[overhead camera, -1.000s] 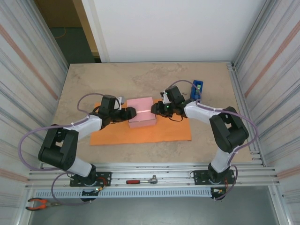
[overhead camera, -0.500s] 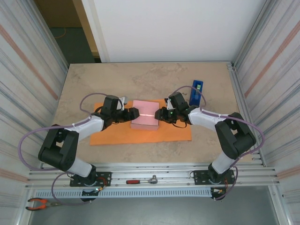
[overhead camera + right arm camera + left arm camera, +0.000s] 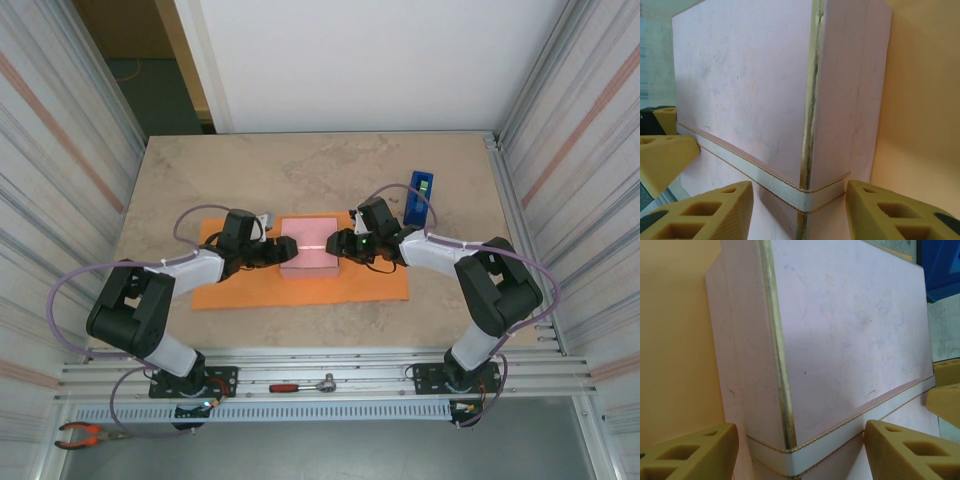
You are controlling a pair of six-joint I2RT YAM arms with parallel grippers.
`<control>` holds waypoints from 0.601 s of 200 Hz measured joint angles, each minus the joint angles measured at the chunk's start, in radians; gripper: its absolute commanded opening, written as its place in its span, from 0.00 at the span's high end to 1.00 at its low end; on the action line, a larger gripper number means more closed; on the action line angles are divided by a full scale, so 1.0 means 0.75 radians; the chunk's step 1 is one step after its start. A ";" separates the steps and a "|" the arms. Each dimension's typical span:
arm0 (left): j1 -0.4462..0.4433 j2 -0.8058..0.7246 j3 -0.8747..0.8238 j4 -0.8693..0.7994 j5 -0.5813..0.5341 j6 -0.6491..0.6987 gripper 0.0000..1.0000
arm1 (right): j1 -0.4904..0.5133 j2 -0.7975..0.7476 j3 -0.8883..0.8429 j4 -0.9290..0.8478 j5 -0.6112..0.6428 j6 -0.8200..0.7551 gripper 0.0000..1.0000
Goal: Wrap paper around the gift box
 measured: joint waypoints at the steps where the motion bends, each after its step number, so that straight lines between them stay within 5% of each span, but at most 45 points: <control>1: 0.000 0.000 0.000 0.000 0.001 0.001 0.34 | 0.000 0.000 0.000 -0.001 0.001 0.001 0.56; 91: -0.009 -0.054 -0.034 0.004 -0.002 -0.002 0.36 | -0.001 -0.005 -0.002 -0.001 0.002 0.001 0.62; 120: -0.013 -0.054 -0.051 0.018 -0.002 -0.002 0.34 | -0.001 -0.005 -0.003 0.001 0.002 0.003 0.55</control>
